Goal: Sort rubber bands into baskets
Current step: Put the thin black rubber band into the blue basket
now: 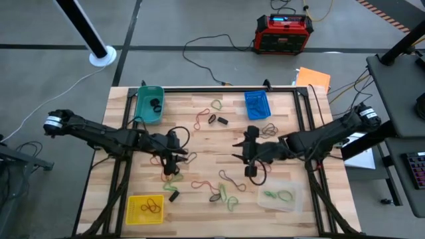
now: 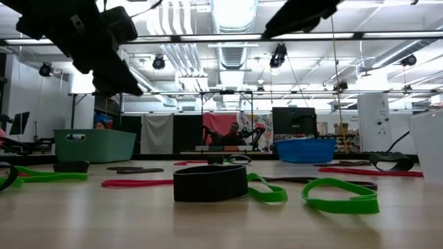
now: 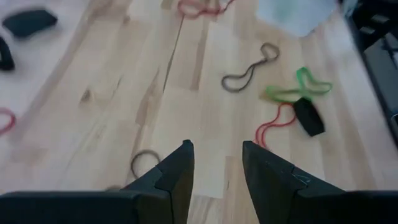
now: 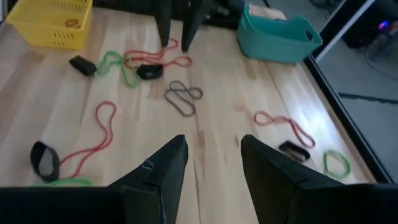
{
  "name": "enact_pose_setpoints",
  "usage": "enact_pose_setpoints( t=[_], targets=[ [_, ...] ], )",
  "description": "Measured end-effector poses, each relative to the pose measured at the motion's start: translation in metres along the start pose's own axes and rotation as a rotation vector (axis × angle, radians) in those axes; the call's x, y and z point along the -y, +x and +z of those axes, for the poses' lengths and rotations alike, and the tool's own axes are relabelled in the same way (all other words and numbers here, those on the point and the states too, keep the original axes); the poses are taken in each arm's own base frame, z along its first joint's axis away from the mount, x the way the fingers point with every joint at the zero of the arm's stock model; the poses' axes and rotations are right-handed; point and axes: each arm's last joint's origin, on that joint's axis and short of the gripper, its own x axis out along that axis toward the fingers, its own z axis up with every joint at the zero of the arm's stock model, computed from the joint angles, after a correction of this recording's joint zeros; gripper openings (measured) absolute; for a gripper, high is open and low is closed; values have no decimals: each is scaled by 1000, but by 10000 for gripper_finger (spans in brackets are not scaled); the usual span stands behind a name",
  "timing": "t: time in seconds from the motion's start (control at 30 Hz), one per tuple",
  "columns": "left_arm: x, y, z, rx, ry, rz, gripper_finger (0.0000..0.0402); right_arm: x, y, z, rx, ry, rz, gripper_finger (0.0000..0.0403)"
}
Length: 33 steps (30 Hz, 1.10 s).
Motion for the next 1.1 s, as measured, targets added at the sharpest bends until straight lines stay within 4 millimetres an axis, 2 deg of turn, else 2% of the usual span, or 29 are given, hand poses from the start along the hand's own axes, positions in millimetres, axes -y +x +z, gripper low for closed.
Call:
enact_pose_setpoints(
  t=[0.37, 0.8, 0.97, 1.1],
  targets=[
    [-7, 45, -28, -220, 20, 129, 177, 6, 8, 1, 121, -6, 33, 148],
    [-16, 68, -46, -310, 50, 266, 179, 6, 8, 1, 120, 21, 34, 148],
    [-18, 74, -50, -332, 55, 283, 147, 6, 8, 0, 119, 21, 34, 148],
    [-18, 76, -52, -340, 77, 296, 75, 6, 9, -1, 116, 31, 35, 148]
  ],
)
